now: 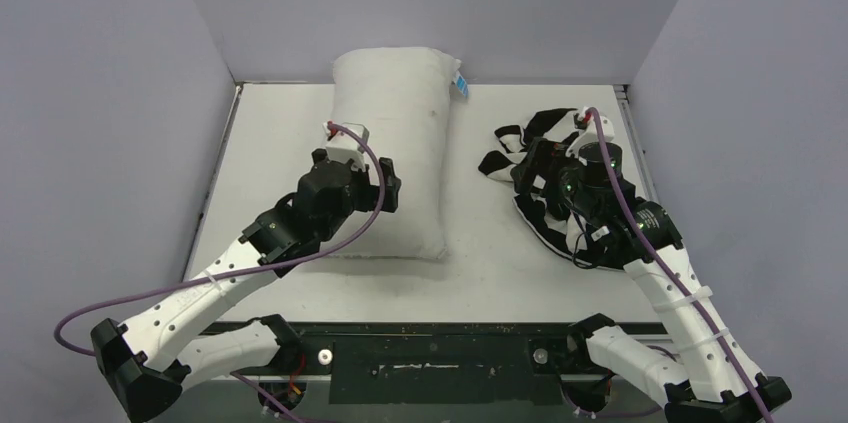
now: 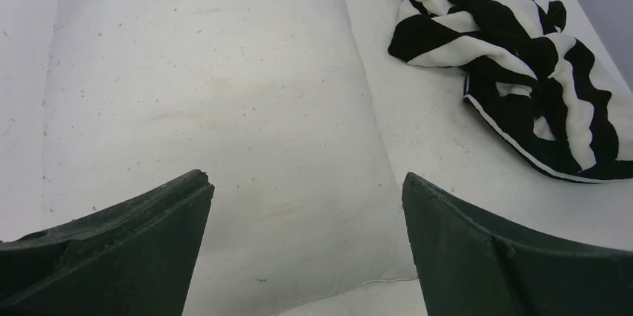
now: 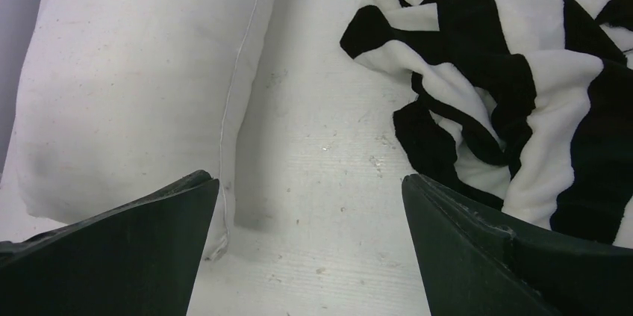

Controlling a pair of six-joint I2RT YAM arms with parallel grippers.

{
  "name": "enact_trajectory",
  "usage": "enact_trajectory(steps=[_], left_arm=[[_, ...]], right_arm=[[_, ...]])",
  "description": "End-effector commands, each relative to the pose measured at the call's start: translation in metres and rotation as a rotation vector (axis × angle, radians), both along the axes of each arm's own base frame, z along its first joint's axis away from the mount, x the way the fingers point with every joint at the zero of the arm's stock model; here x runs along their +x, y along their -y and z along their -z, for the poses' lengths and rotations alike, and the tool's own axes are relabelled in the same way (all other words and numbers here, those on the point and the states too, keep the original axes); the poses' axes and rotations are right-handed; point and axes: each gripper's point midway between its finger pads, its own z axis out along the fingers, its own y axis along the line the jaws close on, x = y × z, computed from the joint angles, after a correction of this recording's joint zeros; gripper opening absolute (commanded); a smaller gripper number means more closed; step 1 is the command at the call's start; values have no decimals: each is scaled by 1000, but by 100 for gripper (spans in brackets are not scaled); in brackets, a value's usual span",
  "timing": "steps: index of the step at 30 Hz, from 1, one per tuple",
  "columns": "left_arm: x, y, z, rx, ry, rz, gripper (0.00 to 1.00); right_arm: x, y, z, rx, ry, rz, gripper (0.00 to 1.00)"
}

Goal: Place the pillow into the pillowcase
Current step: Move the pillow to the center of the board.

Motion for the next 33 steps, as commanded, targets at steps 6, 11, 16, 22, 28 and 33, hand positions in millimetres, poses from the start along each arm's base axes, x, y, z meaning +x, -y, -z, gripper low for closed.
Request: enact_trajectory(steps=[6,11,16,22,28,33], left_arm=[[25,3,-23,47,80,-52,97],[46,11,-14,93,28,-74,97],[101,-8,-11,144,-52,-182,97],[163,-7,-11,169,-52,-244,97],[203,19,33,227,-144,-216,97],[213,33,89,306,-247,-140,86]], right_arm=[[-4,9,-21,10,64,43,100],[-10,10,-18,20,55,39,100],[-15,8,-22,45,79,25,100],[-20,0,-26,75,81,-20,100],[-26,4,-33,80,87,-11,100],[-34,4,-38,107,119,-22,100]])
